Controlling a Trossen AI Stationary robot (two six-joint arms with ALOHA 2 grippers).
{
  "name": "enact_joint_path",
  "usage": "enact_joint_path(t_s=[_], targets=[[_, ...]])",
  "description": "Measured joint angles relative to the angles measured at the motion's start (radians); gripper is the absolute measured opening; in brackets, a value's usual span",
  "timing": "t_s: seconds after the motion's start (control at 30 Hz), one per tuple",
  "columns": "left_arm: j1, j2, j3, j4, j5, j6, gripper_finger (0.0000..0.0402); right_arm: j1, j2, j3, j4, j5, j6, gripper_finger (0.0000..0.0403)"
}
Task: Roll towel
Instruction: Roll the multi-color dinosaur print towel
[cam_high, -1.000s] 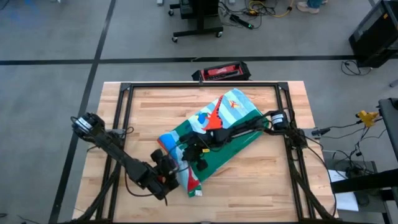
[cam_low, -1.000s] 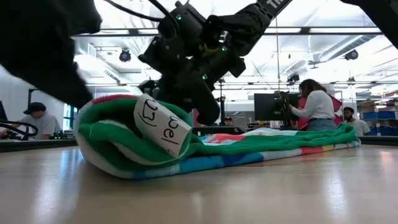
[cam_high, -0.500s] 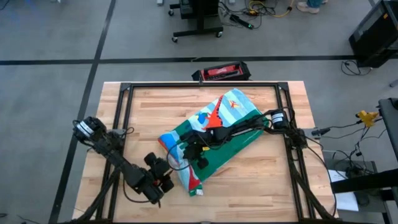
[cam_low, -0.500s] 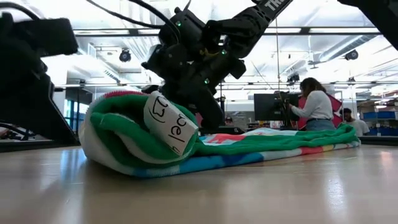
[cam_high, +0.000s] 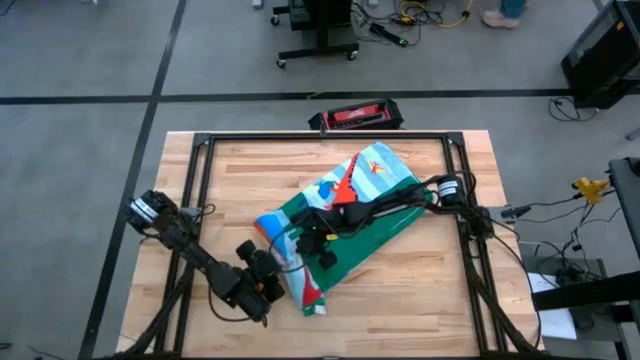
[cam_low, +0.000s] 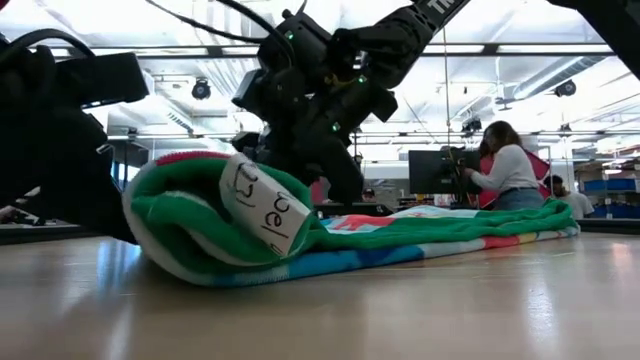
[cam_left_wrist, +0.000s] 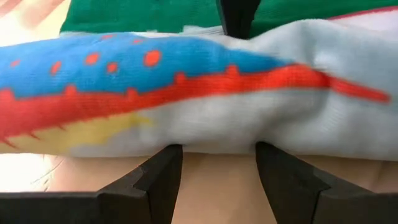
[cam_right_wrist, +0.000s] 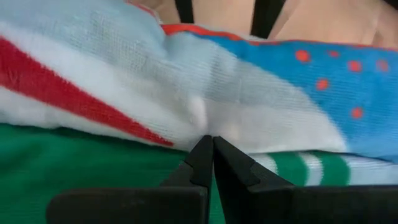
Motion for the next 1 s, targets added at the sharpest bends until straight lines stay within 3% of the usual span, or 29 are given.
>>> enact_joint_path(t_s=[0.13,0.53,0.77,1.0], targets=[[0.000,0.000,0.000,0.003,-0.003,0.000,0.0190,-0.006,-0.005,0.000,-0.019,0.000,-0.006,0.0015],[0.007,-0.001,0.001,0.009,-0.068,0.003,0.0190,-0.013,0.037,0.000,0.040,-0.013,0.020,0.0147],[0.040,-0.001,0.001,0.020,-0.080,0.058,0.0190,-0.015,0.077,0.001,0.083,-0.044,0.050,0.0164],[0.079,-0.004,0.001,0.043,-0.082,0.120,0.0190,-0.019,0.018,-0.001,0.006,-0.020,0.043,0.0167]])
